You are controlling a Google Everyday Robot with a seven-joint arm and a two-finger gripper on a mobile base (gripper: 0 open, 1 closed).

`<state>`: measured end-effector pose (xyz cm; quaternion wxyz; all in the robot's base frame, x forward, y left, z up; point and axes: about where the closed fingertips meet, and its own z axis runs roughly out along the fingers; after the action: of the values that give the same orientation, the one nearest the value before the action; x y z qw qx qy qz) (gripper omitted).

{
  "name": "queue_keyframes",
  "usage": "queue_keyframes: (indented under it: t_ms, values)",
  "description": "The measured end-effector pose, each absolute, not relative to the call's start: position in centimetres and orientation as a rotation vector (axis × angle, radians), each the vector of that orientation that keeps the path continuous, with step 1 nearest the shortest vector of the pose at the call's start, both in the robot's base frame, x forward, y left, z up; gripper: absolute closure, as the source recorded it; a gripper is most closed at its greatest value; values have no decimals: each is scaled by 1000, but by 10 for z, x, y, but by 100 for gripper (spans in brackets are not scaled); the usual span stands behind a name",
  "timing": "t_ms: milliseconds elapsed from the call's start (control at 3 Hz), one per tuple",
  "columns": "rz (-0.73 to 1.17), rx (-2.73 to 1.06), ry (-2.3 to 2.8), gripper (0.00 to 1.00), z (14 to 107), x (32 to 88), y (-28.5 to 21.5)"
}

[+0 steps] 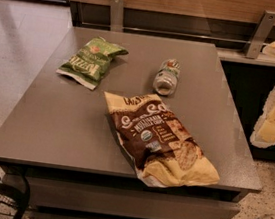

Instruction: Place 7up can upright

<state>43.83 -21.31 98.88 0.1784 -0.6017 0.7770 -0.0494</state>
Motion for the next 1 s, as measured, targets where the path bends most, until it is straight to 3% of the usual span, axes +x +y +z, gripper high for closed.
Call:
queue_keyframes:
  t_ms: [333, 1000]
  values:
    - [-140, -1702, 2197, 0, 989, 438, -213]
    - [18, -1469, 2335, 0, 984, 500, -217]
